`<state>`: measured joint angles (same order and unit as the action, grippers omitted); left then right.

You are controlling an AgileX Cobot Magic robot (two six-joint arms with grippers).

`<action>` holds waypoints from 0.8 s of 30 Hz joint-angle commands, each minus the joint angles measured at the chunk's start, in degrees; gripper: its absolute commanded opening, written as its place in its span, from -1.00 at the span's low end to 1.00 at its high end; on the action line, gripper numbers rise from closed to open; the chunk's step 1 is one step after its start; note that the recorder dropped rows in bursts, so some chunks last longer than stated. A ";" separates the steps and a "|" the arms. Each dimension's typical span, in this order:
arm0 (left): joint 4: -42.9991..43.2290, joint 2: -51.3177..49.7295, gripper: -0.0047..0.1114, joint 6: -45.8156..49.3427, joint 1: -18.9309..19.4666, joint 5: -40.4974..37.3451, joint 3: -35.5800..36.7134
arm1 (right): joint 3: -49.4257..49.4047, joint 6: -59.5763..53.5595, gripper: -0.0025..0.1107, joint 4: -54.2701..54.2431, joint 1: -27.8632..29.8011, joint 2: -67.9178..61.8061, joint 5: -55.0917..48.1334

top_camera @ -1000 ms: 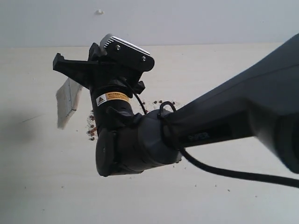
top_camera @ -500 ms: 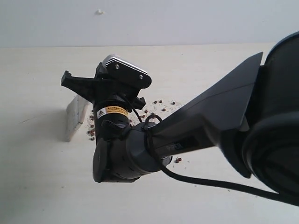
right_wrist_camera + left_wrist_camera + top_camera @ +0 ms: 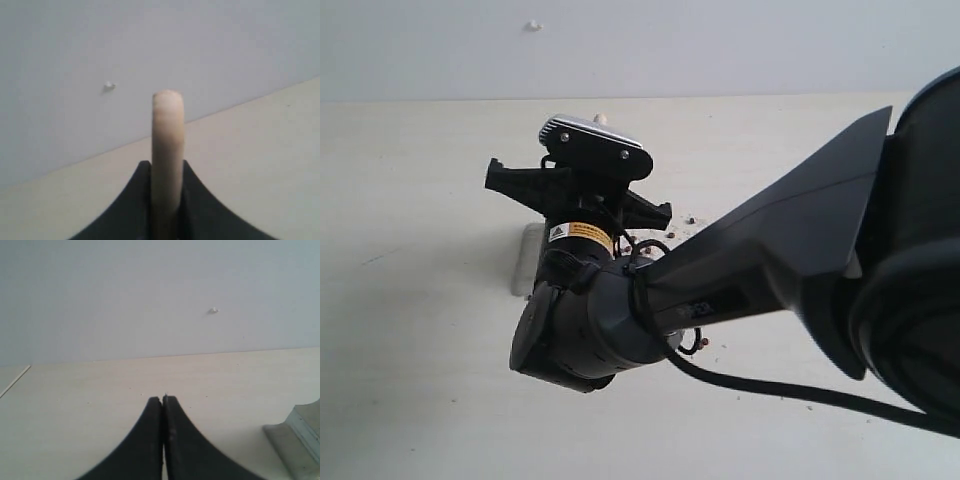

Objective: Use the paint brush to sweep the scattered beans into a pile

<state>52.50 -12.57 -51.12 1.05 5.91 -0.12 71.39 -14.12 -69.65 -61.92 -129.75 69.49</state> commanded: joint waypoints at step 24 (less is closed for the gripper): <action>-0.17 0.23 -0.92 0.00 0.10 -0.24 0.12 | -0.15 -23.00 -0.96 -14.70 0.01 3.09 0.47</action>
<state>52.50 -12.57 -51.12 1.05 5.91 -0.12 71.61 -37.43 -83.33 -61.92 -126.28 72.85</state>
